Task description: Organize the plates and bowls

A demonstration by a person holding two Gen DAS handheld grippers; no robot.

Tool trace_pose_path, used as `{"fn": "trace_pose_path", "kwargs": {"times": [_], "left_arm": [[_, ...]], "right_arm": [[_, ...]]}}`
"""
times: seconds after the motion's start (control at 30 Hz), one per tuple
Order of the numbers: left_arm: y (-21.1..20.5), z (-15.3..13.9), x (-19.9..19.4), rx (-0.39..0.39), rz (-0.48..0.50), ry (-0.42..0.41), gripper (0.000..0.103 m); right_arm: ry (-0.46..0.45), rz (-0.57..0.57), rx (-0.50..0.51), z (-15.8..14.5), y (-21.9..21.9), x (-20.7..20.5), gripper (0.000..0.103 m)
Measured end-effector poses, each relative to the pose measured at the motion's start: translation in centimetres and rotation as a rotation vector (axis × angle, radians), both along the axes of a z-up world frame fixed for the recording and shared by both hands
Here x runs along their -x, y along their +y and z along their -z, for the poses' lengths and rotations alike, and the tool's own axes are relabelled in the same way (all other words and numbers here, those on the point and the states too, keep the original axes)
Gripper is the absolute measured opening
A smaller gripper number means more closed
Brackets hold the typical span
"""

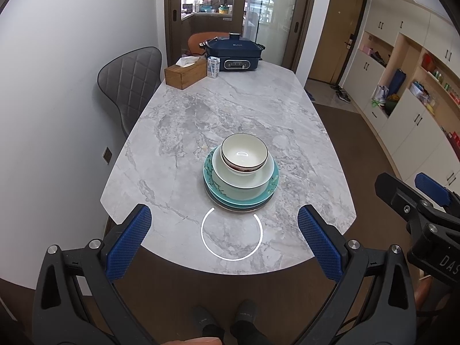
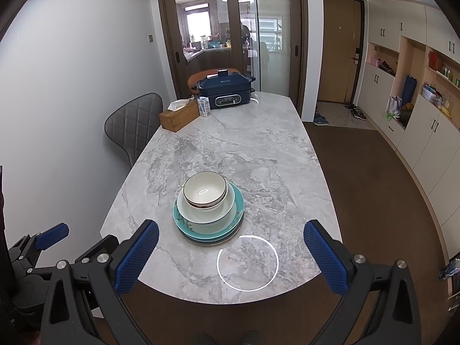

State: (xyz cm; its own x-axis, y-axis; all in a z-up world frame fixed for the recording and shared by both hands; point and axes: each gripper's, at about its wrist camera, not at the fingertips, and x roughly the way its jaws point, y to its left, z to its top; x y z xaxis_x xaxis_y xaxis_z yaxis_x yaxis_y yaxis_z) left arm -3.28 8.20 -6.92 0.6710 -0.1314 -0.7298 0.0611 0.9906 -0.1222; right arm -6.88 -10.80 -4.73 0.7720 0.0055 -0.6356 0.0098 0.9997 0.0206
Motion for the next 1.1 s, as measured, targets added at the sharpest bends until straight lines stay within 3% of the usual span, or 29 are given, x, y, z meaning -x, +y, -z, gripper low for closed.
{"fn": "trace_pose_path", "kwargs": {"times": [1.1], "left_arm": [[0.92, 0.49, -0.39, 0.003, 0.027, 0.005, 0.102]], "right_arm": [[0.007, -0.005, -0.003, 0.49, 0.75, -0.22, 0.103]]}}
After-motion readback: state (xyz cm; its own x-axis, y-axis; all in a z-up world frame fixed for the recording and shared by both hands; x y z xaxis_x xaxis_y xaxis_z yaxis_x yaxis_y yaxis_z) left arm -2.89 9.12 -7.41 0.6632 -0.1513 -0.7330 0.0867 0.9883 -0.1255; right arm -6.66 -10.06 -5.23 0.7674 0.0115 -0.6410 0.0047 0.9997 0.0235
